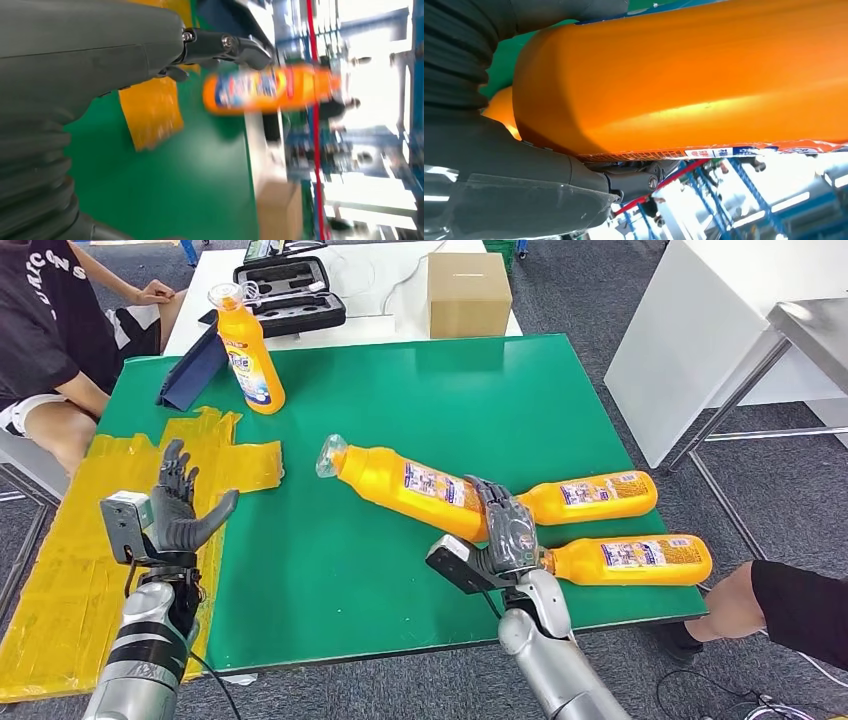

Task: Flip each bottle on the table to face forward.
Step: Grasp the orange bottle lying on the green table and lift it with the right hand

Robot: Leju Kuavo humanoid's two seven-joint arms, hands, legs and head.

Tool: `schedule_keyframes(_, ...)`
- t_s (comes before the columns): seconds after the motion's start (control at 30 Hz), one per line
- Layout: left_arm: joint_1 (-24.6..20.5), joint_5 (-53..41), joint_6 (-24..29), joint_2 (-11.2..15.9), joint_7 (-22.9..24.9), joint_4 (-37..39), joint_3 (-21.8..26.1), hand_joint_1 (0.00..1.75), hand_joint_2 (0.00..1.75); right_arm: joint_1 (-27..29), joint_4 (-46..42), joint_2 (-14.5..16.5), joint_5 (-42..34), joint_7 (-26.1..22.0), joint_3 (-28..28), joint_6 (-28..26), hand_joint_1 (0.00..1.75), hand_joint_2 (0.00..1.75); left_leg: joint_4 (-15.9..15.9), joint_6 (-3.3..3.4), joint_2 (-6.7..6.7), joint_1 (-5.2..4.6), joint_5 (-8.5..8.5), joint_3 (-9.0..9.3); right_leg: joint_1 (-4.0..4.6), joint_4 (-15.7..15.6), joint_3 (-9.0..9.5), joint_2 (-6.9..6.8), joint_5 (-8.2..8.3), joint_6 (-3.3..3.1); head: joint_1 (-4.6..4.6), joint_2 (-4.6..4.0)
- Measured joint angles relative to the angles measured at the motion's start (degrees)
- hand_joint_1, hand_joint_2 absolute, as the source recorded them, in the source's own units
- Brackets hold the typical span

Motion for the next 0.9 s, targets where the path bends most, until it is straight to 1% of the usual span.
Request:
schedule_keyframes(0.17,0.04,2.04,-8.83,0.05,2.42,-0.08,-4.69,0.0,1.75,1.08,-2.3,1.74,-2.61,-3.13,-2.73,-0.83,1.75,1.75,0.0,0.0,-0.1,0.0,0.0,-0.03,-0.01,0.0,0.01,-0.03,0.0,0.01,0.0,0.0)
schedule_keyframes(0.27,0.24,3.85,-15.12,0.27,2.76,-0.29,-7.88,0.0,1.75,1.52,-3.45,2.67,-3.21,-4.26,-3.59,-0.81,1.75,1.75,0.0,0.0,-0.12,0.0,0.0,-0.04,0.0,0.0,0.0,-0.03,0.0,0.01,0.0,0.0)
schedule_keyframes(0.3,0.31,4.24,-16.45,0.37,2.74,-0.33,-8.84,0.0,1.75,1.6,-3.79,2.96,-3.34,-4.56,-3.75,-0.79,1.75,1.75,0.0,0.0,-0.13,0.0,0.0,-0.04,0.0,0.0,0.0,-0.03,0.0,0.0,-0.01,0.0)
schedule_keyframes(0.5,0.55,6.73,-21.12,1.04,2.24,-0.51,-12.5,0.0,1.75,1.69,-4.78,4.15,-4.18,-5.77,-4.43,-0.48,1.75,1.75,-0.01,0.0,-0.13,0.0,0.0,-0.04,0.02,0.01,0.0,-0.03,0.0,0.0,0.0,0.0)
schedule_keyframes(0.6,0.64,7.58,-23.04,1.14,2.19,-1.1,-14.45,0.0,1.75,1.39,-5.38,5.4,-4.92,-6.72,-4.33,0.23,1.75,1.75,-0.01,0.0,-0.12,0.0,0.0,-0.04,0.02,0.02,0.0,-0.03,0.0,0.0,0.0,0.0)
schedule_keyframes(0.8,0.23,8.09,-23.8,0.43,1.99,-2.35,-19.88,0.0,1.75,-1.72,-5.07,8.48,-5.61,-6.76,-2.12,1.33,1.75,1.75,0.0,0.01,-0.11,0.0,0.02,-0.04,0.01,0.02,-0.01,-0.04,0.0,0.0,0.0,0.0)
schedule_keyframes(0.9,-0.06,8.56,-23.69,0.06,1.95,-2.78,-21.95,0.0,1.75,-3.1,-4.22,9.43,-5.95,-6.72,-1.21,1.14,1.75,1.75,0.0,0.02,-0.11,0.0,0.03,-0.04,0.0,0.02,0.01,-0.06,0.0,0.01,0.01,0.0)
